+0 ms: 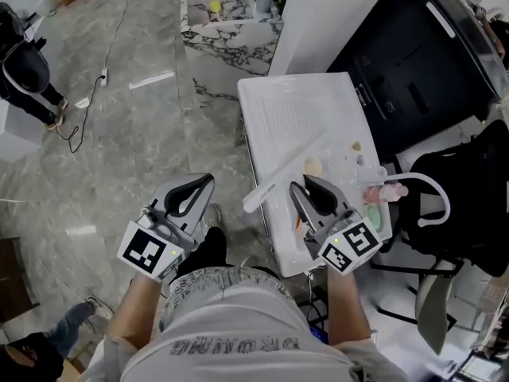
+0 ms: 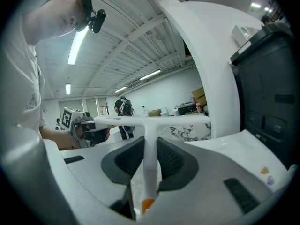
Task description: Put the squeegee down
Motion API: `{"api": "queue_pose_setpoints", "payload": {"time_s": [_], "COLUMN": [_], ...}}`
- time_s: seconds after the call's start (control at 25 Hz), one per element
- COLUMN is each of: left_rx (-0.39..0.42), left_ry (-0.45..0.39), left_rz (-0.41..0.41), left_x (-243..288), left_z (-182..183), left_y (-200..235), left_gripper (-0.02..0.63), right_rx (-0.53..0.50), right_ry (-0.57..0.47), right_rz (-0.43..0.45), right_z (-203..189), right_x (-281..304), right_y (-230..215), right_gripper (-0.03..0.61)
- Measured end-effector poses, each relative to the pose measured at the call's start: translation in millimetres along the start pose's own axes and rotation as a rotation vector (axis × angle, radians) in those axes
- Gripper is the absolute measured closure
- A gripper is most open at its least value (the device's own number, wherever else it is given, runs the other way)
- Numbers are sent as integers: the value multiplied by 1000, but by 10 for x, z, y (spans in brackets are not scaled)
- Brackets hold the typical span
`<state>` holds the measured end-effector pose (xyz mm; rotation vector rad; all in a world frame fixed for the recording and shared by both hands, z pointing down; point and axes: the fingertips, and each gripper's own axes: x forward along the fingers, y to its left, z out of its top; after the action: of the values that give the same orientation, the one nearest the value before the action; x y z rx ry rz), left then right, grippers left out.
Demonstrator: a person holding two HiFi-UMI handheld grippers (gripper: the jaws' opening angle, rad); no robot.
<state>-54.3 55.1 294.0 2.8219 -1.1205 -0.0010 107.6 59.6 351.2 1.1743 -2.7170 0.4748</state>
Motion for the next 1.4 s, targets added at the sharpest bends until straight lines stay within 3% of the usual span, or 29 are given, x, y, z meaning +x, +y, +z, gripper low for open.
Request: {"api": "queue_pose_setpoints", "payload": {"time_s": [0.76, 1.4], "left_rx": [-51, -63], "left_ry": [24, 20], "left_rz": [-62, -98], "left_x": [399, 531], "left_z": [32, 46], "left_y": [1240, 1850], "left_gripper": [594, 594], "right_rx": [26, -87], "right_ry": [72, 184], "right_rz": [-62, -124], "right_z": [243, 229], "right_x": [1140, 1749], "right_y": [-318, -556], "right_gripper": [485, 485]}}
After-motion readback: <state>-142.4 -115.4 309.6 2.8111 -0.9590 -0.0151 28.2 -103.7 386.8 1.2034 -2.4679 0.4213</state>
